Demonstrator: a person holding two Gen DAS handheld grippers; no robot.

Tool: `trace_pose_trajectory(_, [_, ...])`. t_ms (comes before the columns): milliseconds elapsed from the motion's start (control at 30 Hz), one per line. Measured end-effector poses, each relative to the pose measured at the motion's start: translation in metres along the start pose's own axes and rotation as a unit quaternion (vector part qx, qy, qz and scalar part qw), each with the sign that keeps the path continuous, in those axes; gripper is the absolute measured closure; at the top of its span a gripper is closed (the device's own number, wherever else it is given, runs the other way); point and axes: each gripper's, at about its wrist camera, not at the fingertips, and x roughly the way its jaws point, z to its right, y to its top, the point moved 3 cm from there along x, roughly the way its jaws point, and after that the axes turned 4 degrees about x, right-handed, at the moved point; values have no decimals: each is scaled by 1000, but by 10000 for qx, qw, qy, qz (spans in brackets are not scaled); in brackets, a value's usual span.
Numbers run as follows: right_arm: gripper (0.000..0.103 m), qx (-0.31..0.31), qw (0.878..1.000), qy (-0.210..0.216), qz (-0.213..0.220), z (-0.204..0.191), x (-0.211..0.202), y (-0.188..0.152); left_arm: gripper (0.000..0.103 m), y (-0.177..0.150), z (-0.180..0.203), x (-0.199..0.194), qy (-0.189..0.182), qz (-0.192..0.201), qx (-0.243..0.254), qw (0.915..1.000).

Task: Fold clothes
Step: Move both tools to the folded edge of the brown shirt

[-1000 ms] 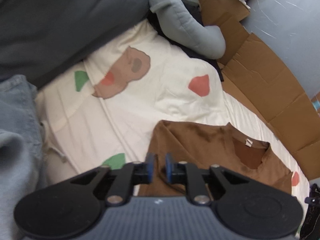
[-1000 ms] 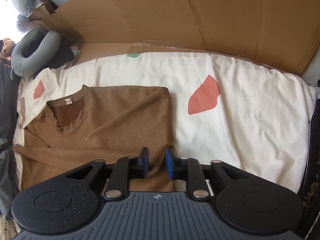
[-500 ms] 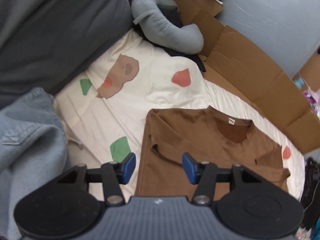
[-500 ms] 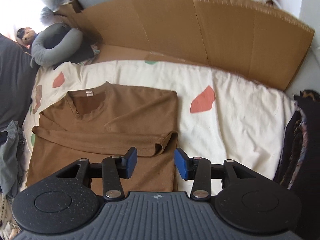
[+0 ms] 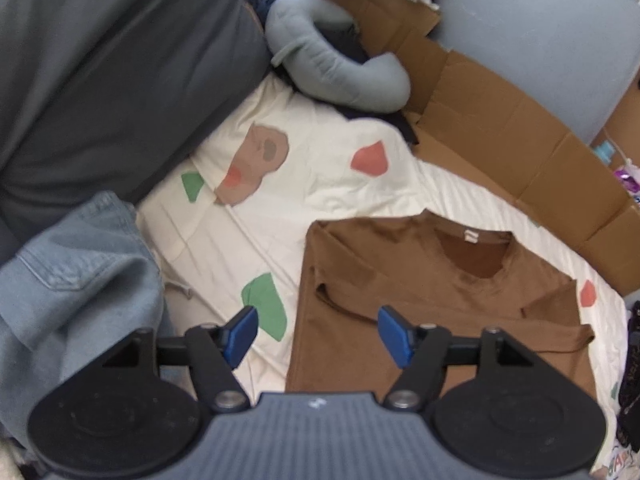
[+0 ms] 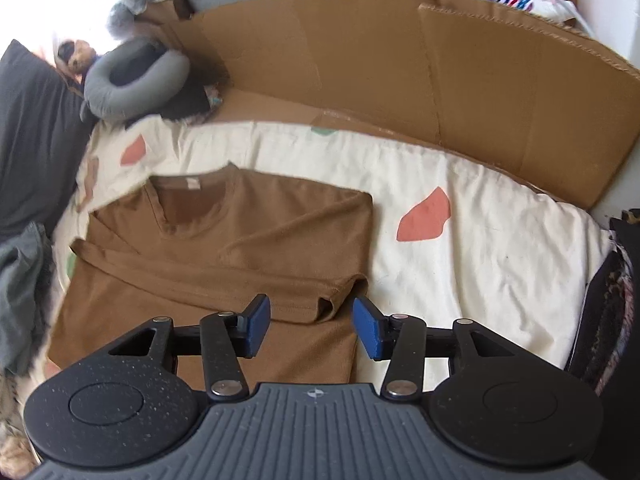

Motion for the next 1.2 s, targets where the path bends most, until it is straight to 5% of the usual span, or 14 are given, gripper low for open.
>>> trace_pose_trajectory(633, [49, -662, 9967, -422, -224, 11, 99, -38, 34, -28, 3, 154, 172, -315, 716, 9968])
trace_pose_trajectory(1200, [49, -1756, 9807, -837, 180, 5, 122, -11, 33, -9, 12, 182, 241, 400, 1592, 9861])
